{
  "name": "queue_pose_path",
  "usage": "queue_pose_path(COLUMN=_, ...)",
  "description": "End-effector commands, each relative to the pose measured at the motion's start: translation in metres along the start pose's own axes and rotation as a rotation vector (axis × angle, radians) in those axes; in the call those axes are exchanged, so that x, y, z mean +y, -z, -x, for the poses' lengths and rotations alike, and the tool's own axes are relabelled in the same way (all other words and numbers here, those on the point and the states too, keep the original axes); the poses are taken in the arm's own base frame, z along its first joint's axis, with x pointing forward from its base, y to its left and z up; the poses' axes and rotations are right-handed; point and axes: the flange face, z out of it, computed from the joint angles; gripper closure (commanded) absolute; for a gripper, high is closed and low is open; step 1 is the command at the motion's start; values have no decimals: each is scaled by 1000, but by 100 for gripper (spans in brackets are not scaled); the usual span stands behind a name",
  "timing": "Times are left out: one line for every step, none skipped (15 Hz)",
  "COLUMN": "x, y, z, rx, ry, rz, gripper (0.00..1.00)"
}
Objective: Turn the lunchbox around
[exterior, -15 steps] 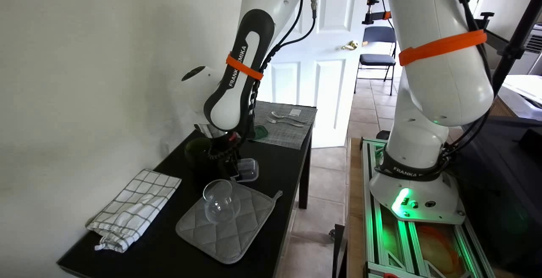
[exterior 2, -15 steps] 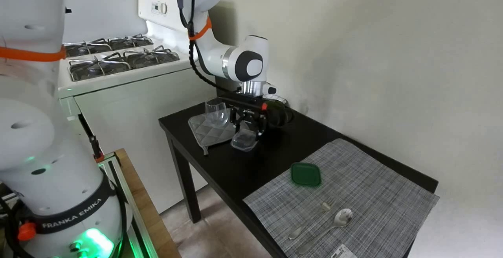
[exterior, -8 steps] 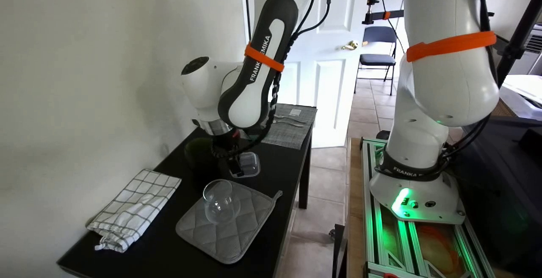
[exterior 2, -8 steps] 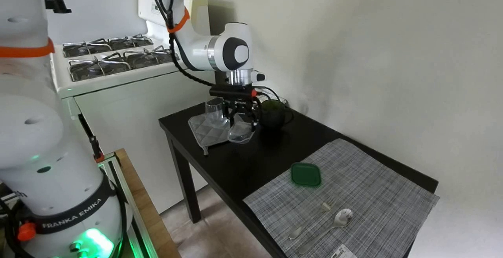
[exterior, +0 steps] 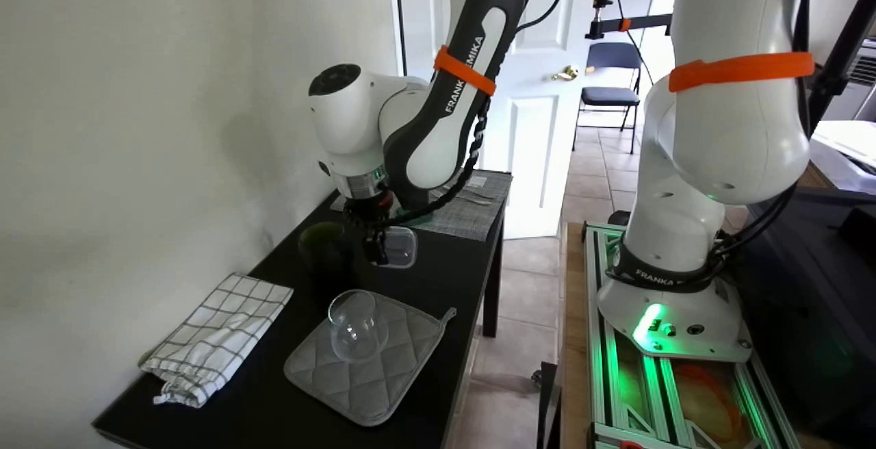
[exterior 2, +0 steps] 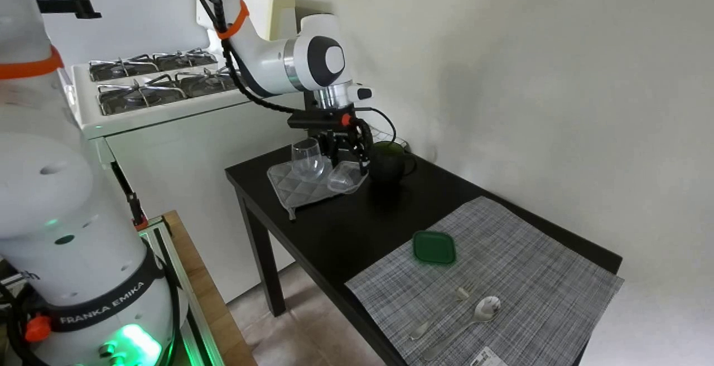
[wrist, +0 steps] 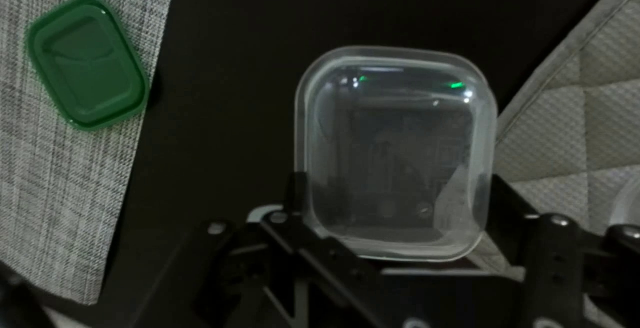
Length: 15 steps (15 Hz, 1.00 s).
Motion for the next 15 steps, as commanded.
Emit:
queue_pose_path(x=6, y=13, z=14, rx=84, ry=-36, rz=55, gripper=40)
queue_pose_path(x=9, y=14, z=16, rx=100, ry=-38, rz=72, gripper=40)
queue_pose_path(x=12, y=13, z=16, rx=118, ry=-44, rz=77, gripper=40)
queue_pose_path(x=14, y=13, z=16, rx=132, ry=-49, rz=85, gripper=40)
queue_pose_path(x=17, y=12, z=15, rx=152, ry=-51, rz=89, gripper=40)
queue_pose_path(x=19, y=11, z=13, rx=170, ry=-51, rz=92, gripper=40)
queue_pose_path(x=20, y=10, z=12, rx=188, ry=-51, rz=94, gripper=40)
queue_pose_path(x=22, y=9, z=11, rx=207, ry=-53, rz=95, gripper=40)
queue_pose_path(x=24, y=8, z=8, rx=225, ry=-51, rz=96, gripper=40)
queue_pose_path(x=26, y=7, z=7, rx=236, ry=-50, rz=101, gripper=40)
queue_pose_path(x=27, y=5, z=6, rx=243, ry=-45, rz=100, gripper=40)
queue_pose_path(x=27, y=2, z=5, rx=246, ry=-41, rz=99, gripper=40)
queue_pose_path(x=27, y=0, z=4, rx=248, ry=-38, rz=98, gripper=40)
queue_pose_path(x=27, y=-2, z=3, rx=250, ry=-33, rz=97, gripper=40)
queue_pose_path(x=26, y=-4, z=1, rx=253, ry=-28, rz=95, gripper=40)
